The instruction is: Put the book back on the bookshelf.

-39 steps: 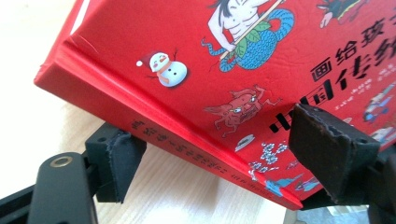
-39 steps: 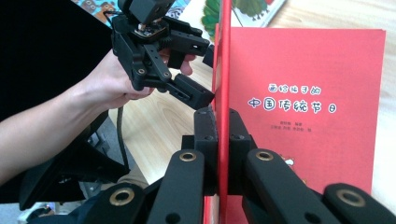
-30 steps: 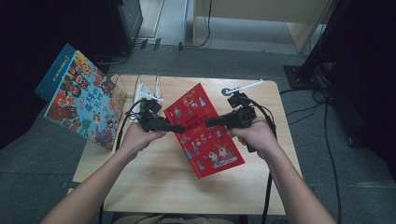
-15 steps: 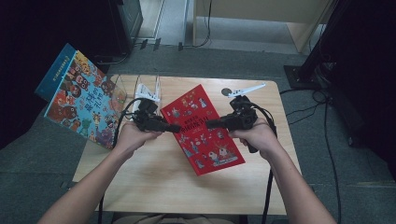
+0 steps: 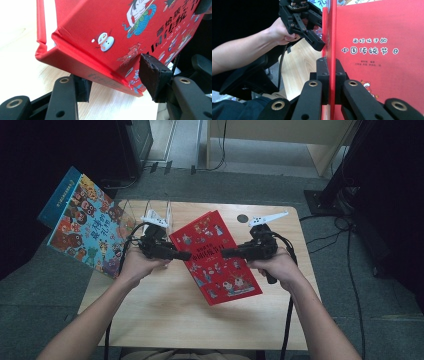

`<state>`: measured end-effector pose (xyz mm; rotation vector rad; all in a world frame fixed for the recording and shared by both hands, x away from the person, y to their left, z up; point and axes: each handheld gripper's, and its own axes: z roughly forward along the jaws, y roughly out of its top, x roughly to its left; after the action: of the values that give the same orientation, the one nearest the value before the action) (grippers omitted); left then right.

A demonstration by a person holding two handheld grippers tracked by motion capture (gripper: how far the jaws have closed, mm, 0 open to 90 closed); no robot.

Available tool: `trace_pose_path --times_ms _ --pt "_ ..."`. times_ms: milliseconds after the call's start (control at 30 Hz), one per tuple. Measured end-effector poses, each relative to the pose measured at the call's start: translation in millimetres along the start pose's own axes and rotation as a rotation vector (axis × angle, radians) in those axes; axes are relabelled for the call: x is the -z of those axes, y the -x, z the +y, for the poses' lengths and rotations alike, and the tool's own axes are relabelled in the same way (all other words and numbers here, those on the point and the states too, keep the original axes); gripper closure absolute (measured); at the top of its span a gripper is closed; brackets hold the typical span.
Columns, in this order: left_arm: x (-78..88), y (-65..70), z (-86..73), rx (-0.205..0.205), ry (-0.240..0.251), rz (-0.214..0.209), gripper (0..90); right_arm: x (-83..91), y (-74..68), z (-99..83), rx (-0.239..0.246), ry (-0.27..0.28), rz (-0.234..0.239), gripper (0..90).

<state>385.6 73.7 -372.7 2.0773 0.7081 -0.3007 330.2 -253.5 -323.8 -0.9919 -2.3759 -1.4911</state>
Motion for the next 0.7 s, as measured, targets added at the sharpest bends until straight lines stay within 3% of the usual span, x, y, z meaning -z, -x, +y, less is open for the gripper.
trace_pose_path --times_ms 200,333,433,533,600,700 --pt "8.1 4.9 0.7 -0.066 0.039 -0.02 50.7 2.3 2.7 -4.0 0.017 0.043 0.045 88.8" --pt "12.7 6.0 2.3 -0.095 0.058 -0.068 54.9 5.1 5.6 -6.3 0.016 0.074 0.082 88.8" --pt "14.9 5.5 3.6 -0.097 0.066 -0.072 55.2 5.2 5.6 -6.8 0.025 0.08 0.089 88.8" --pt "14.9 4.6 4.9 -0.093 0.044 -0.09 54.1 3.5 4.8 -7.2 0.042 0.079 0.097 88.8" --pt "12.4 5.5 6.2 -0.094 0.029 -0.125 51.0 1.8 5.3 -7.7 0.038 0.076 0.114 88.8" --pt "14.5 4.1 6.5 -0.099 0.053 -0.159 54.1 0.0 6.6 -8.8 0.037 0.085 0.132 88.8"
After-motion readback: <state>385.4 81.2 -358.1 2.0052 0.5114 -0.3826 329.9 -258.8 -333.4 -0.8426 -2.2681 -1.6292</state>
